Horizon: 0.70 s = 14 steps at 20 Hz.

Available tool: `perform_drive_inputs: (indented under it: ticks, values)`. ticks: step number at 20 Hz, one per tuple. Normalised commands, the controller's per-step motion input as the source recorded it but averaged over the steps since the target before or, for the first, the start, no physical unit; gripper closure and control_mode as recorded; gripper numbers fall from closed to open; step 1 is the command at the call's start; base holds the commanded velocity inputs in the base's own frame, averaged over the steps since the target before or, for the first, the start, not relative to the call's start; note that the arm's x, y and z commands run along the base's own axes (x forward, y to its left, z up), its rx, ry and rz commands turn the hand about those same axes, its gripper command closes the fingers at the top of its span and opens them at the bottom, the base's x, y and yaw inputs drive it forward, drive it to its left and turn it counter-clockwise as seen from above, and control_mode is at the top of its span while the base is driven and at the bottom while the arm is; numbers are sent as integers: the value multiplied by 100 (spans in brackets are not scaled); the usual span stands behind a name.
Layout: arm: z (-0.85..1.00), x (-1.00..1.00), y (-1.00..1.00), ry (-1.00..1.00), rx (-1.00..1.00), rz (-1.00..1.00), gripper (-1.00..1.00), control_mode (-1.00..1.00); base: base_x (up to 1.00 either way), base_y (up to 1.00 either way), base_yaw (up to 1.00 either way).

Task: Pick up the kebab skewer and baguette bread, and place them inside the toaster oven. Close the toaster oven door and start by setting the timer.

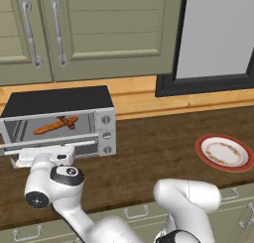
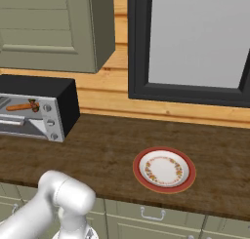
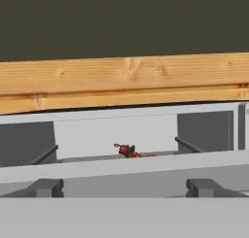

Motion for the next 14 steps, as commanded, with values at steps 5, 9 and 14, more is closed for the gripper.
perform_drive_inputs:
  ticks: [5, 9, 14]
  values:
    - [0, 42, 0, 0, 0, 0, -100, -100, 0, 0, 0]
    - [0, 38, 0, 0, 0, 0, -100, -100, 0, 0, 0]
    - [0, 35, 0, 1, 0, 0, -100, -100, 0, 0, 0]
